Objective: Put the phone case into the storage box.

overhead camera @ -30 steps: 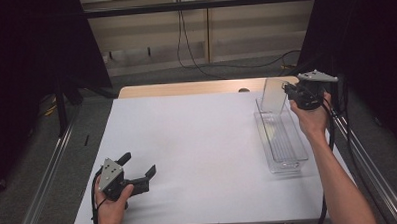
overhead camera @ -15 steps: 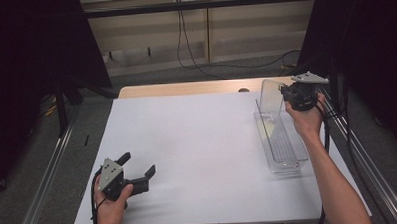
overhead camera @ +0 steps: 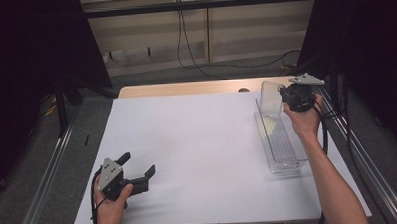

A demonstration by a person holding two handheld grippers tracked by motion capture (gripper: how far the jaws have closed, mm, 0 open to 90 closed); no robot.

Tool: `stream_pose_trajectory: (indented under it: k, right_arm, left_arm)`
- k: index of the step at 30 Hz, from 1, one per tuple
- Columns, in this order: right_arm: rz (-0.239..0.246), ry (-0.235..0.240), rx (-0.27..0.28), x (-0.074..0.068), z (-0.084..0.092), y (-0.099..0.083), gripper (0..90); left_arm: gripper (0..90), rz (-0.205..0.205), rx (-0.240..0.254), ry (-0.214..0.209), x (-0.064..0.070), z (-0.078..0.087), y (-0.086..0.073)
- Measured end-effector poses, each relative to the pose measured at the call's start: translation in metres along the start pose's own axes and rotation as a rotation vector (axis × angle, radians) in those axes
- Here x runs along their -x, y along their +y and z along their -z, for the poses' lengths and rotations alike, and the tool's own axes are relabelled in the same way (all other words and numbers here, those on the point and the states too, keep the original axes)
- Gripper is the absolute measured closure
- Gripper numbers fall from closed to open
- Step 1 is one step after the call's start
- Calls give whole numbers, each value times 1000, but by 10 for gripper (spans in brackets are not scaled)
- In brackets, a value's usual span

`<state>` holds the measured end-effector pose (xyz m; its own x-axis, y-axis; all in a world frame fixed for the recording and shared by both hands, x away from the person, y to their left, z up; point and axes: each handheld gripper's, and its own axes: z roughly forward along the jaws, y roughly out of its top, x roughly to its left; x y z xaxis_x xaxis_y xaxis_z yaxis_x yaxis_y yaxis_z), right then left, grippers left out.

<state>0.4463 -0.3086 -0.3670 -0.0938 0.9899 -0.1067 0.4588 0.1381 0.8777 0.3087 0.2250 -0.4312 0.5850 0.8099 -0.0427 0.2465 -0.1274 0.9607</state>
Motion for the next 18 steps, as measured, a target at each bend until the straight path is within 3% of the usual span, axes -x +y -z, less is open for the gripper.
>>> stream_pose_trajectory:
  k: [11,18]
  right_arm:
    - [8,-8,-13,-2,-7,-3,844]
    - [17,27,-30,6,-9,-1,844]
  left_arm:
    - [34,-1,-5,-1,1,-3,0]
    - [34,-16,-9,-10,3,-5,0]
